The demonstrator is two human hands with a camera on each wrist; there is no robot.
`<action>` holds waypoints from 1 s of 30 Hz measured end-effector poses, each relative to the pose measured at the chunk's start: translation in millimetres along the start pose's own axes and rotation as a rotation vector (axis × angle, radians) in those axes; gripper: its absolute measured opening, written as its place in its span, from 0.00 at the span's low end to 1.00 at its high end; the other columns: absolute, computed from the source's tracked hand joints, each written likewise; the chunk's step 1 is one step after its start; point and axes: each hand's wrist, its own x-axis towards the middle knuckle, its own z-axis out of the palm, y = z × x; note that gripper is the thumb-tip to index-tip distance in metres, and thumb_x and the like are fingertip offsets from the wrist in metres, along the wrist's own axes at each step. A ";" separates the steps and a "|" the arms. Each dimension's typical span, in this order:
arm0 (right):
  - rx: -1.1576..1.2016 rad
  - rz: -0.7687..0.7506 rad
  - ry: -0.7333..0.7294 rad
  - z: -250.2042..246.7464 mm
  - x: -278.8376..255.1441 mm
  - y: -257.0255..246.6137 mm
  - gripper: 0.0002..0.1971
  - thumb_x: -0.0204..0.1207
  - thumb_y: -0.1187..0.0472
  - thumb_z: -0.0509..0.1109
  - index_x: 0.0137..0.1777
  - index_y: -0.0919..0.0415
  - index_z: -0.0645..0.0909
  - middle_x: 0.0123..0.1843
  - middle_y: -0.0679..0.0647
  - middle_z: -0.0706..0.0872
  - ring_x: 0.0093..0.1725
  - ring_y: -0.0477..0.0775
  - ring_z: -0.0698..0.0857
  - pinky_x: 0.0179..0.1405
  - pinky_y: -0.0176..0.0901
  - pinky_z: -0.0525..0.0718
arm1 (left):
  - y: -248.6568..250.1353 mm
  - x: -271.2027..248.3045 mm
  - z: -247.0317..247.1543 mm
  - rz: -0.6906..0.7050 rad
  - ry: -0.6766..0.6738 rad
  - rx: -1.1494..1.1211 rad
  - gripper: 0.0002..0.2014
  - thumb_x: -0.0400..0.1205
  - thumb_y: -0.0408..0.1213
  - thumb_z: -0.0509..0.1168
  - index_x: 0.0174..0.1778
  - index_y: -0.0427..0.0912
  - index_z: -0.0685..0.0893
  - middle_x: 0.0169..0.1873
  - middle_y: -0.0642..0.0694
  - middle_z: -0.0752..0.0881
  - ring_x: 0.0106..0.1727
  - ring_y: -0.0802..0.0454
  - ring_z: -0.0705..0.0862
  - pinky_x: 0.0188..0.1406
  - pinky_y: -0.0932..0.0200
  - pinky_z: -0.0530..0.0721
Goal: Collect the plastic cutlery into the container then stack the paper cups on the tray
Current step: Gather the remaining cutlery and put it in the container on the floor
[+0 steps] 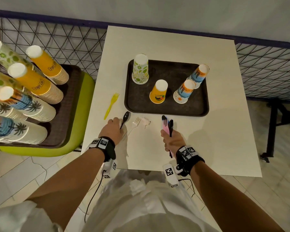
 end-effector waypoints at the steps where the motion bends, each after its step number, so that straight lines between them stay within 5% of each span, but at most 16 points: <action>1: -0.021 -0.007 0.003 1.1 0.1 -0.3 0.14 0.84 0.48 0.69 0.55 0.60 0.81 0.31 0.53 0.75 0.24 0.52 0.71 0.26 0.44 0.74 | 2.5 -1.7 -1.8 -0.013 -0.009 -0.020 0.18 0.85 0.41 0.61 0.69 0.38 0.74 0.58 0.37 0.82 0.59 0.34 0.84 0.48 0.48 0.79; 5: -0.150 -0.015 0.017 7.6 -4.6 -13.0 0.18 0.82 0.44 0.70 0.52 0.60 0.81 0.31 0.55 0.79 0.26 0.54 0.77 0.29 0.44 0.79 | 9.4 -10.1 -11.3 -0.033 0.003 -0.163 0.16 0.85 0.36 0.62 0.69 0.36 0.74 0.59 0.34 0.85 0.59 0.34 0.85 0.54 0.47 0.82; 8: -0.135 -0.024 -0.002 17.3 -8.7 -31.4 0.17 0.84 0.45 0.67 0.45 0.59 0.80 0.30 0.54 0.82 0.24 0.53 0.82 0.35 0.50 0.89 | 21.9 -19.9 -21.1 0.027 0.009 -0.332 0.20 0.86 0.35 0.61 0.75 0.40 0.70 0.51 0.35 0.86 0.46 0.37 0.87 0.47 0.47 0.85; 11: 0.102 -0.040 -0.062 34.2 -8.5 -48.6 0.16 0.87 0.52 0.66 0.47 0.66 0.82 0.37 0.61 0.89 0.29 0.59 0.86 0.46 0.63 0.92 | 42.8 -32.0 -33.3 0.104 -0.001 -0.408 0.26 0.87 0.35 0.61 0.81 0.44 0.63 0.42 0.40 0.84 0.35 0.45 0.84 0.34 0.58 0.77; 16: 0.275 -0.005 -0.113 54.6 -10.4 -70.5 0.17 0.84 0.47 0.68 0.52 0.62 0.85 0.47 0.61 0.93 0.46 0.67 0.93 0.49 0.69 0.91 | 71.9 -39.7 -37.5 0.143 -0.033 -0.428 0.20 0.88 0.41 0.64 0.74 0.40 0.72 0.49 0.47 0.82 0.50 0.45 0.83 0.47 0.57 0.73; 20: 0.340 0.047 -0.152 59.0 -11.3 -77.7 0.13 0.85 0.45 0.66 0.54 0.53 0.84 0.48 0.54 0.90 0.48 0.55 0.89 0.40 0.48 0.84 | 80.1 -33.9 -29.9 0.134 -0.077 -0.467 0.10 0.89 0.42 0.59 0.58 0.41 0.81 0.49 0.43 0.86 0.53 0.40 0.86 0.46 0.52 0.78; 23: 0.356 0.043 -0.215 60.2 -10.6 -78.3 0.16 0.86 0.46 0.66 0.61 0.57 0.85 0.54 0.59 0.91 0.50 0.53 0.90 0.40 0.43 0.86 | 86.7 -36.4 -26.8 0.090 -0.054 -0.273 0.18 0.90 0.44 0.54 0.69 0.39 0.79 0.62 0.36 0.80 0.67 0.36 0.76 0.64 0.42 0.76; 26: 0.364 0.043 -0.255 58.0 -8.9 -77.7 0.20 0.86 0.51 0.68 0.72 0.62 0.80 0.61 0.63 0.90 0.58 0.57 0.91 0.47 0.44 0.89 | 93.6 -40.6 -28.8 0.036 -0.044 -0.201 0.19 0.91 0.45 0.50 0.72 0.41 0.76 0.66 0.38 0.72 0.69 0.38 0.70 0.67 0.42 0.71; 30: 0.370 0.034 -0.292 51.2 -5.8 -77.5 0.17 0.87 0.59 0.67 0.74 0.60 0.81 0.64 0.66 0.89 0.65 0.66 0.88 0.57 0.56 0.90 | 93.2 -39.7 -29.2 0.036 -0.104 -0.279 0.16 0.90 0.43 0.49 0.62 0.43 0.79 0.63 0.43 0.70 0.69 0.41 0.68 0.70 0.42 0.69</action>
